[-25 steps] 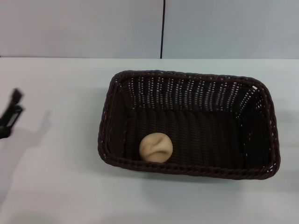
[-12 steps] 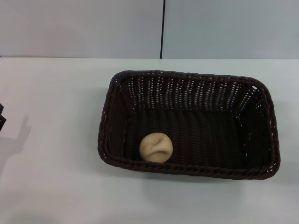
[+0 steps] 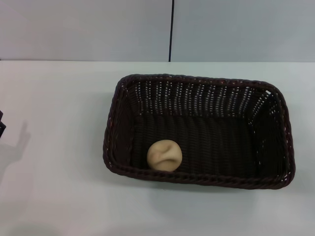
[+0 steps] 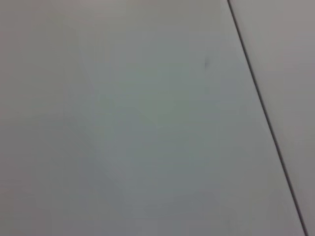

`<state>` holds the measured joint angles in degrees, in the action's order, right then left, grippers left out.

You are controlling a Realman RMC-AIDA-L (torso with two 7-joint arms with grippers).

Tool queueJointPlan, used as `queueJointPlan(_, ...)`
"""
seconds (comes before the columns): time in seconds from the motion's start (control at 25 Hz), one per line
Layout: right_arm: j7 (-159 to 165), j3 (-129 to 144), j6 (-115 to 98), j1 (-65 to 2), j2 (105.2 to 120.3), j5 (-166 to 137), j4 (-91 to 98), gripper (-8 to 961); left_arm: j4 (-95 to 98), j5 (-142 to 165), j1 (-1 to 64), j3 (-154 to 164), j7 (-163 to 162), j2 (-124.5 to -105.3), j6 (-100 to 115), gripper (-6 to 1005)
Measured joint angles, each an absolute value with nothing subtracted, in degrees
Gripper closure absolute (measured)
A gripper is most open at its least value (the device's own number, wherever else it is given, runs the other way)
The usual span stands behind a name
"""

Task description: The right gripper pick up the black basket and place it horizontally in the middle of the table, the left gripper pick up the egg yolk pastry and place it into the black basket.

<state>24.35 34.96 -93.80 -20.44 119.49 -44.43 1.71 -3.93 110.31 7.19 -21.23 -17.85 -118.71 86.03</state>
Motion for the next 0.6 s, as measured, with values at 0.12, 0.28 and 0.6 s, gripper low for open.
queueJointPlan(0.12, 24.3, 35.1, -93.4, -20.6, 119.51, -44.5, 1.4, 317, -4.5, 110.3, 7.2, -21.5, -17.0, -118.73, 86.0, 198)
queueJointPlan(0.28, 24.6, 34.7, -92.3, -21.1, 119.46, -44.4, -0.7, 317, -4.5, 110.3, 7.4, -21.9, -15.6, -118.65, 85.9, 198)
queueJointPlan(0.6, 25.3, 34.6, -93.2, -21.3, 119.31, -44.5, -0.9, 317, -6.4, 110.3, 7.4, -24.7, -16.1, -118.64, 84.7, 198)
